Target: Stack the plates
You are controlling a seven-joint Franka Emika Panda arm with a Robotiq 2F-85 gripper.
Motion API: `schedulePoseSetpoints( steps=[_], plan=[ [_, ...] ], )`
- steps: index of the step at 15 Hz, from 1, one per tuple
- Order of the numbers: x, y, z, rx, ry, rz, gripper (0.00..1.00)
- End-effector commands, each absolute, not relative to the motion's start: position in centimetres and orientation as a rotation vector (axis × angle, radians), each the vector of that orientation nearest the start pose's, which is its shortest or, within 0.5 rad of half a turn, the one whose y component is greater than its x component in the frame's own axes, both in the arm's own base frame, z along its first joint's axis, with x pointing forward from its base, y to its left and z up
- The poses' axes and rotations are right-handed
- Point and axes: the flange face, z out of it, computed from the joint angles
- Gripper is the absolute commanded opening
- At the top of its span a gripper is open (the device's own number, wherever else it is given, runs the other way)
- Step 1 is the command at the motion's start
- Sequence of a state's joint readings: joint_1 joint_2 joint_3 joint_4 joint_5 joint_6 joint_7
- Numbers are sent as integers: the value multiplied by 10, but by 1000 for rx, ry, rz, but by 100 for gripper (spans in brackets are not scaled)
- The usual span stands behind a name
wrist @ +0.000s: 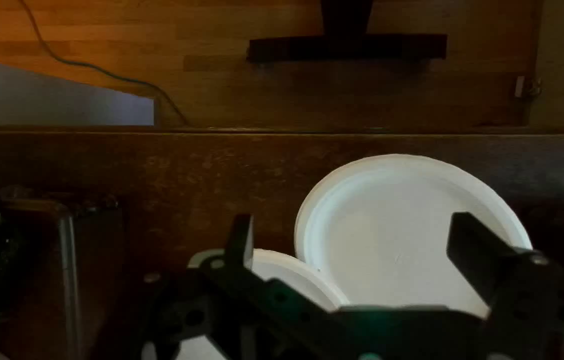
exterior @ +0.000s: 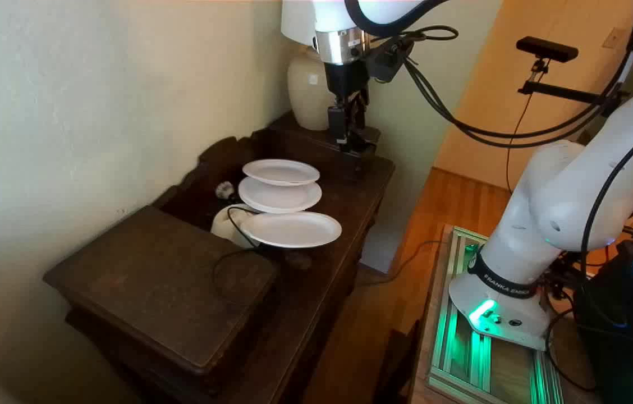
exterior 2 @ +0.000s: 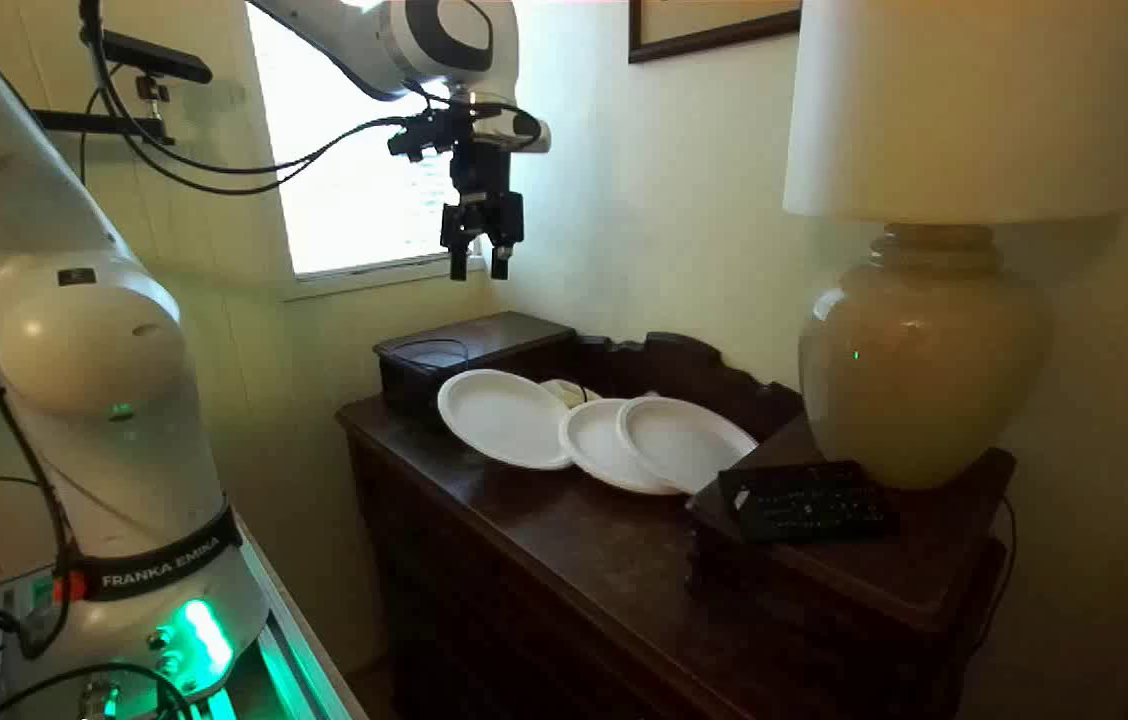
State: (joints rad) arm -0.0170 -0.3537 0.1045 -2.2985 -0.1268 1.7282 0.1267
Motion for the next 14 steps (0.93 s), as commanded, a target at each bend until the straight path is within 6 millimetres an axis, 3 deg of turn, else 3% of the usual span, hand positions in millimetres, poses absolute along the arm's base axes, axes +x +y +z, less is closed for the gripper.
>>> schedulePoseSetpoints(
  steps=[1, 8, 11, 14],
  plan=[
    [418, 27, 472, -3304, 27, 335, 100],
    [419, 32, 472, -3312, 0, 341, 100],
    [421, 69, 476, -3362, -121, 275, 100],
    [421, 121, 480, -3391, -249, 198, 100]
  ],
)
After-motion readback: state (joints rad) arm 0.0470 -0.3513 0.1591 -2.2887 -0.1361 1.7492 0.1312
